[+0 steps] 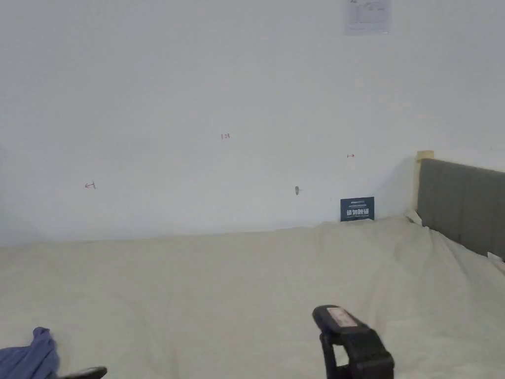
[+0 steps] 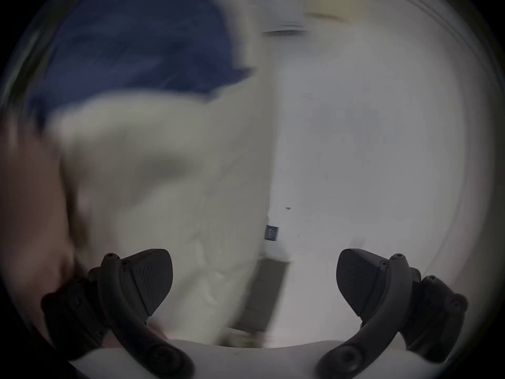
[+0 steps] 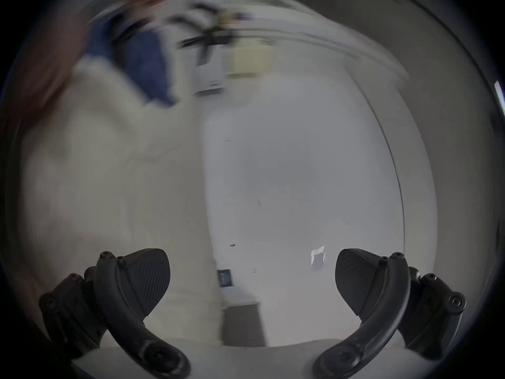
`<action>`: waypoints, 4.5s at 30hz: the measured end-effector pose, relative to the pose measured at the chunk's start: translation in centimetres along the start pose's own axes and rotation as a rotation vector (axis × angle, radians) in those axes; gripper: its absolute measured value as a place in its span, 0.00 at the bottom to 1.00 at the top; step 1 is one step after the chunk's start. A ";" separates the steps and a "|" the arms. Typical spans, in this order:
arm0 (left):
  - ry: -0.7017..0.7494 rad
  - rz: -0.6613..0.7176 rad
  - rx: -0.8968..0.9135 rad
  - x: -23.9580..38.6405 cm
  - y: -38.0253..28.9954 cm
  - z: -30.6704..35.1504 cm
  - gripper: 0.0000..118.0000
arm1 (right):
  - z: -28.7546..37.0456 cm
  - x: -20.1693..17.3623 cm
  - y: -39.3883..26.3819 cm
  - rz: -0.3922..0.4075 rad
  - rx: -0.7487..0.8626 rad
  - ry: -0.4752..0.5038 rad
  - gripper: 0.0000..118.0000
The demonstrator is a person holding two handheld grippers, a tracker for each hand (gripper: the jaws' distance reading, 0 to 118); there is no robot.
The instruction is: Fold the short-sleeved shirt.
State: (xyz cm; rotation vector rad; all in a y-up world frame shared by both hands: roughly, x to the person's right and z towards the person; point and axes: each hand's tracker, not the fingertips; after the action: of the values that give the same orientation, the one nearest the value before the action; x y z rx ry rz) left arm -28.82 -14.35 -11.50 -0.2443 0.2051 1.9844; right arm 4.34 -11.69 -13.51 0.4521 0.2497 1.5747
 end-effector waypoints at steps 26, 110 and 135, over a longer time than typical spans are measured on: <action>-0.021 -1.822 0.699 3.7 -12.7 2.1 1.00 | 0.1 4.2 -7.3 -1.548 -0.349 -0.344 1.00; 0.513 -1.548 0.582 18.3 8.7 8.5 0.00 | -10.3 5.2 6.5 -1.554 0.004 0.239 0.00; 1.029 -1.366 0.033 12.4 33.3 -16.4 1.00 | -15.6 -1.6 6.3 -1.387 -0.092 0.437 0.00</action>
State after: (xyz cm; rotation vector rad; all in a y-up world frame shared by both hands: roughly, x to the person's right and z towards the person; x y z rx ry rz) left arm -62.93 -21.32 -29.49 -1.0442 0.5331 0.3745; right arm -8.02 -11.86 -24.96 -0.1816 0.6455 0.2844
